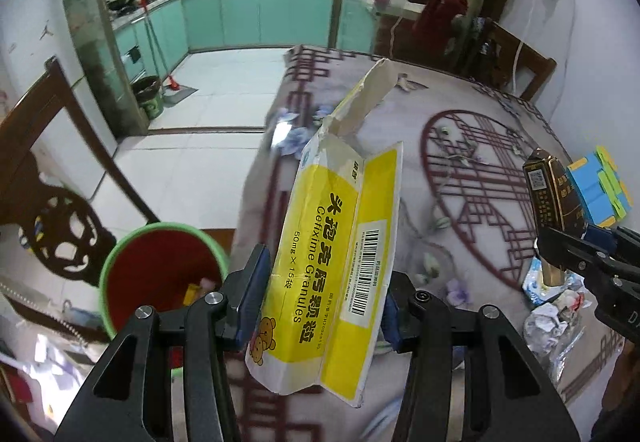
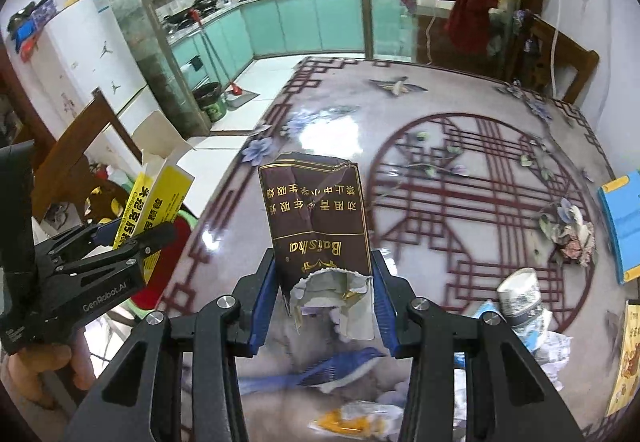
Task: Collect trash
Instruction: 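Carry the cigarette pack and medicine box to the red bucket and release them, then grasp the white paper cup with the right tool while the left grasps a snack wrapper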
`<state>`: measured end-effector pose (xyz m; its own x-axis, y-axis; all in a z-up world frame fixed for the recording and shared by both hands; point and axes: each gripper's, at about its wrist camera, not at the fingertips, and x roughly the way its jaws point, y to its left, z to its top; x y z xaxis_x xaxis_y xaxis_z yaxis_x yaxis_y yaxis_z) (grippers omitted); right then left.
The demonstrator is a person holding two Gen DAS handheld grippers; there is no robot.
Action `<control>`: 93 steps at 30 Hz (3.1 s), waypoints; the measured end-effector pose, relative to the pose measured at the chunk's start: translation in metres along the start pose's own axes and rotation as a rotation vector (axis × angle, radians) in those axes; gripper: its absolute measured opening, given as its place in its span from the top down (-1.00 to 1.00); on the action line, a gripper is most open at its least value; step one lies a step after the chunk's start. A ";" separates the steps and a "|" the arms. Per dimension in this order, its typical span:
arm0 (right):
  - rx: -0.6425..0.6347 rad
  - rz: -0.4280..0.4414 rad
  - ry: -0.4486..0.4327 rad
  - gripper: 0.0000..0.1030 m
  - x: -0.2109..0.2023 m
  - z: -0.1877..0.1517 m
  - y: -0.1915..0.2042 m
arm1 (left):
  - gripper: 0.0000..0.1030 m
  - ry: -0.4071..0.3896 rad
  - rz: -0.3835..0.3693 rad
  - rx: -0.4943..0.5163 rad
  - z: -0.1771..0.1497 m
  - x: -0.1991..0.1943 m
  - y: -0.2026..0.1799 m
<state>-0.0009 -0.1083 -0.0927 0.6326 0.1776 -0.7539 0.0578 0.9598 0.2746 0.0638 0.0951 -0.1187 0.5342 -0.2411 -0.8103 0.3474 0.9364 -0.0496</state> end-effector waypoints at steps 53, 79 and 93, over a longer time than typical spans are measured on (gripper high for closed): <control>-0.266 0.342 0.206 -0.07 0.162 0.038 0.234 | -0.51 0.154 0.292 -0.403 -0.041 0.041 0.223; 0.080 -0.145 0.133 -0.12 0.017 -0.021 -0.107 | -0.58 0.082 -0.054 0.123 -0.016 0.016 -0.017; 0.093 -0.145 0.354 -0.12 0.087 -0.048 -0.260 | -0.60 0.351 -0.308 0.499 -0.118 0.042 -0.201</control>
<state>0.0021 -0.3316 -0.2582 0.3077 0.1213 -0.9437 0.2071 0.9595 0.1908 -0.0740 -0.0729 -0.2119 0.1017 -0.3017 -0.9480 0.8022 0.5885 -0.1012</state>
